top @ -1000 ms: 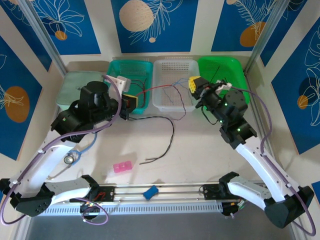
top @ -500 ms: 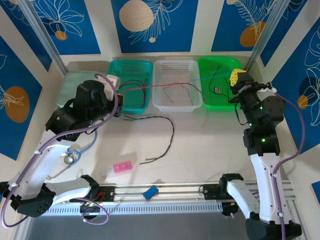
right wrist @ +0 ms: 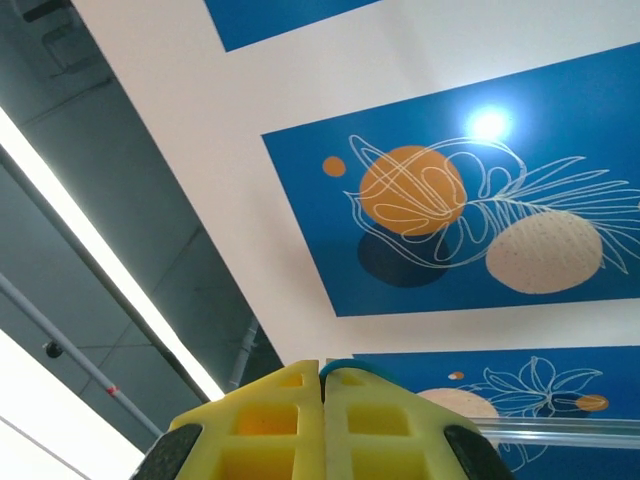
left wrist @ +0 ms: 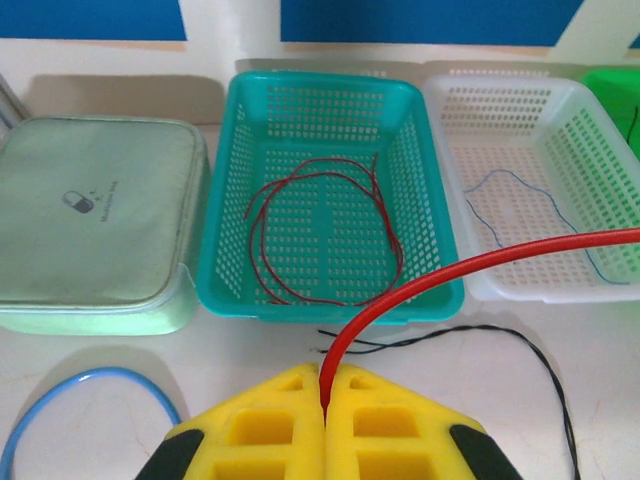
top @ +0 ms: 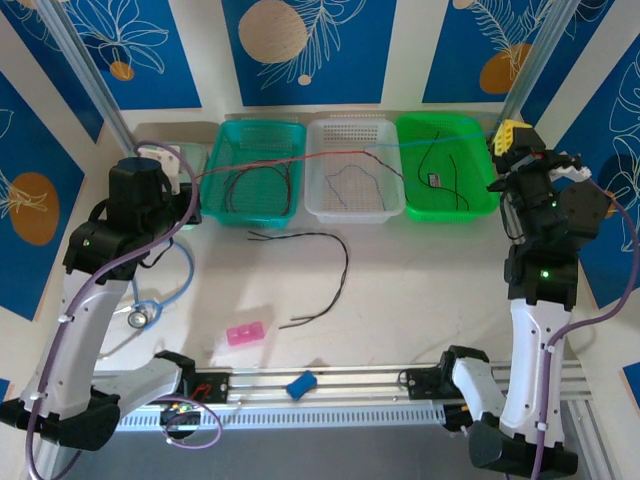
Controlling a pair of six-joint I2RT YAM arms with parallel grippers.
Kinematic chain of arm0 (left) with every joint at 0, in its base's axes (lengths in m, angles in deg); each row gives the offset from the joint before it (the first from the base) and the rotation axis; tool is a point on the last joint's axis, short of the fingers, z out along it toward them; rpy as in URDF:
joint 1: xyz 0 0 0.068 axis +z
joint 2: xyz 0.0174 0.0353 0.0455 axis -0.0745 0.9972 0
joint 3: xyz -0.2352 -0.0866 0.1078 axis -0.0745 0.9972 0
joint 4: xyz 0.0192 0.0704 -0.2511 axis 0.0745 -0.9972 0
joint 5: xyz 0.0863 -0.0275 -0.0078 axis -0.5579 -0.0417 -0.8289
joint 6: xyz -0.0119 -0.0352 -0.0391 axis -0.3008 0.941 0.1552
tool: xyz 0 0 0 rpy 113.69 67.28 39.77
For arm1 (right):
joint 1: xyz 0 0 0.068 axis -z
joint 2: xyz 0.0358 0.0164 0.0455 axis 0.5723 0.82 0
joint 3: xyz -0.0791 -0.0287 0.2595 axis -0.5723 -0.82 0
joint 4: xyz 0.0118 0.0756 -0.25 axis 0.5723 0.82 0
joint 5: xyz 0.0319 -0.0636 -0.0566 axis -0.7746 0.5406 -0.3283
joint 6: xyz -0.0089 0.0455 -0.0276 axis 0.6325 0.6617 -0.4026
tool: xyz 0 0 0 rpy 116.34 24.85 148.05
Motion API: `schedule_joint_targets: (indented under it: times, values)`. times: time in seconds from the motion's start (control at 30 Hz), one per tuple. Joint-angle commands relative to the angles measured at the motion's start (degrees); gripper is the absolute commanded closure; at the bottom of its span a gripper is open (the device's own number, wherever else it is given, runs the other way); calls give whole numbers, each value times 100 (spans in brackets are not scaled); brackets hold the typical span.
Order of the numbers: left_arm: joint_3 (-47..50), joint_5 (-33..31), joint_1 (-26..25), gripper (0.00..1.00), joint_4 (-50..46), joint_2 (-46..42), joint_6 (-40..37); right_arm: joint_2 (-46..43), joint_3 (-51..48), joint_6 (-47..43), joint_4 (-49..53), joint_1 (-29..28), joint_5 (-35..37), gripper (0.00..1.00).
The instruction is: Untangle the cables
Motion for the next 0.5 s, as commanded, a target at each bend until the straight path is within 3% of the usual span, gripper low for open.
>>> schedule_joint_targets:
  times: [0.0, 0.47]
  values:
    - [90, -24, 265, 100, 266, -100, 213, 89, 364, 100, -92, 182, -13, 100]
    - [1448, 824, 1536, 100, 844, -230, 694, 1205, 2417, 52, -103, 479, -18, 100]
